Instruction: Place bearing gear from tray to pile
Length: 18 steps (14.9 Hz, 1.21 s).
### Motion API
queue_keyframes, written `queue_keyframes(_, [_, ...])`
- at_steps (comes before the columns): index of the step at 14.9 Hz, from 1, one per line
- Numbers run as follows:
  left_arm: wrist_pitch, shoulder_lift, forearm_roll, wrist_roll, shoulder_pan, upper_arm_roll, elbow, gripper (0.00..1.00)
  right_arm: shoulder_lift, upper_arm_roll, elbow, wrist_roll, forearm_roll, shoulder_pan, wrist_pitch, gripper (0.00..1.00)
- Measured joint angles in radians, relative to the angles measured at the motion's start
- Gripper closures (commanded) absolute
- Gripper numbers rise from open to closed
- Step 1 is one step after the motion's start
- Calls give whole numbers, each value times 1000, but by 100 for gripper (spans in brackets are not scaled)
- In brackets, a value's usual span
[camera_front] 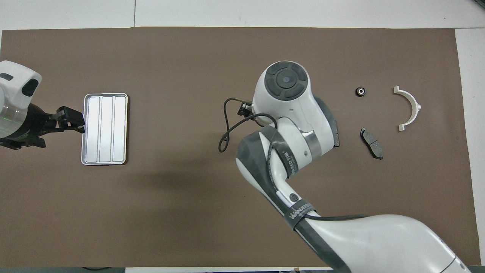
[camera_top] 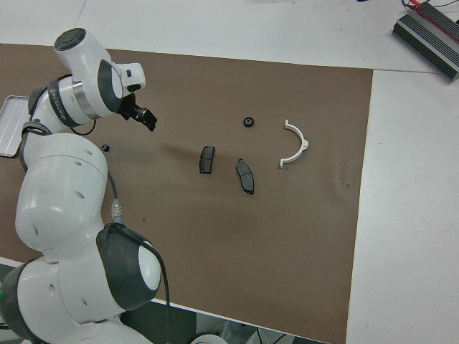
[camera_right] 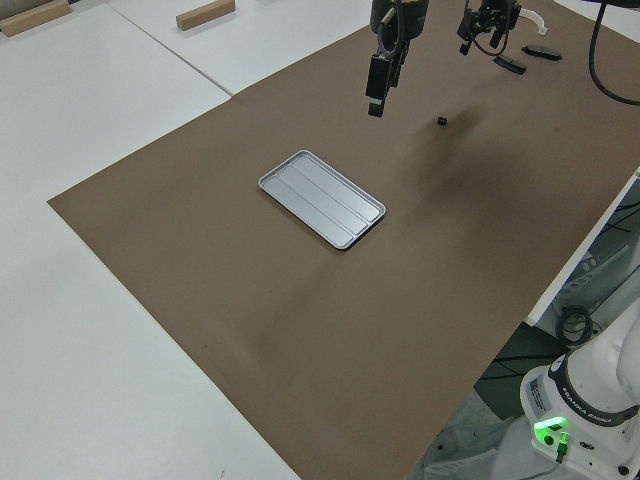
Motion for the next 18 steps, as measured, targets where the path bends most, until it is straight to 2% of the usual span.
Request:
queue_keyframes(2, [-1, 0, -21, 82, 40, 0, -4, 0, 19, -1, 18, 104, 0, 66, 0, 0])
queue_keyframes(5, [0, 0, -29, 146, 52, -6, -5, 0, 115, -3, 78, 207, -35, 131, 34, 0])
queue_keyframes(9, [0, 0, -29, 149, 52, -17, -5, 0, 223, -5, 119, 228, -59, 144, 111, 0])
queue_keyframes(18, [26, 1, -30, 151, 52, -15, 1, 0, 278, -14, 124, 228, -84, 143, 195, 4])
